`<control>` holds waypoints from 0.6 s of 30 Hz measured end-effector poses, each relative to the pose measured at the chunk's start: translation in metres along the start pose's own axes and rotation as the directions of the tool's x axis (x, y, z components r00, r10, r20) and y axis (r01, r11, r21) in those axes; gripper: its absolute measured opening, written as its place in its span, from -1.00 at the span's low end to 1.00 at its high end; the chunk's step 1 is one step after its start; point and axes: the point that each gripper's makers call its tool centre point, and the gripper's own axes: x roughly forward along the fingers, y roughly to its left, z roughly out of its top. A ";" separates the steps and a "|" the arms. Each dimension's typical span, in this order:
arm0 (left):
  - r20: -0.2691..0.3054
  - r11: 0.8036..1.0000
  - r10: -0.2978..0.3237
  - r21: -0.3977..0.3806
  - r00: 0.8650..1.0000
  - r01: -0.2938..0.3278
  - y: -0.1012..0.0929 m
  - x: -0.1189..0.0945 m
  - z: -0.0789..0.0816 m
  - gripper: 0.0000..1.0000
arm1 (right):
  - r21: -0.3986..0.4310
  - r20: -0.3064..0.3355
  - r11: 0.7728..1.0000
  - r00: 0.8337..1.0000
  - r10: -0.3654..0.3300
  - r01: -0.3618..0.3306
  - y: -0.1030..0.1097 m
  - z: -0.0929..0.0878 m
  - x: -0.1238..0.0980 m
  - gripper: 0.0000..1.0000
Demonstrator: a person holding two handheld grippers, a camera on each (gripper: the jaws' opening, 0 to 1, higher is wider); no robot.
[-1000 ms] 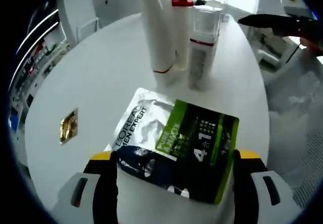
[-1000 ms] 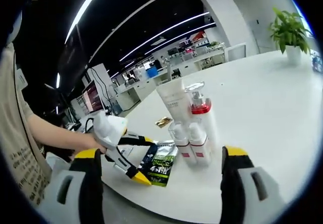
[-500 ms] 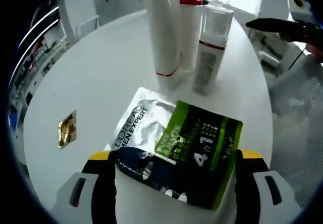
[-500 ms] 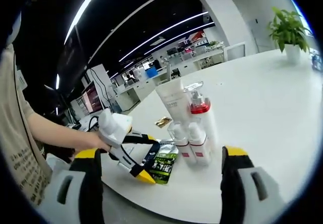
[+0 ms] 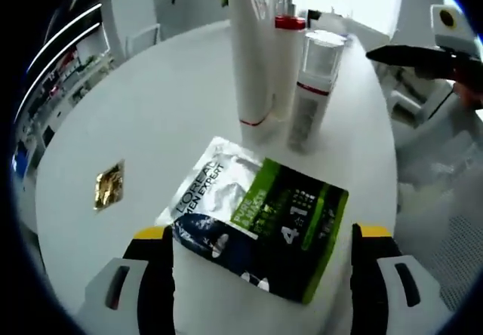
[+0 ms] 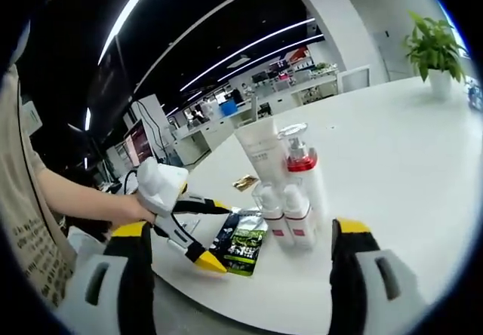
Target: Arrange the skincare products in the storage area until every visible bottle or jar stands upright without overlapping.
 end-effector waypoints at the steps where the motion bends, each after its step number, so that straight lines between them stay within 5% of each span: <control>1: 0.005 1.000 0.006 -0.011 1.000 -0.006 0.000 -0.004 -0.001 0.91 | 0.000 0.000 1.000 1.000 0.001 -0.001 0.000 0.000 0.000 0.99; 11: 0.039 0.988 0.070 -0.139 0.997 -0.064 0.004 -0.034 -0.018 0.91 | -0.013 -0.007 1.000 1.000 0.004 -0.004 0.002 -0.001 0.000 0.92; 18: 0.096 0.959 0.118 -0.268 0.988 -0.089 0.001 -0.062 -0.026 0.92 | -0.018 0.008 1.000 1.000 0.002 -0.002 0.001 0.002 -0.002 0.95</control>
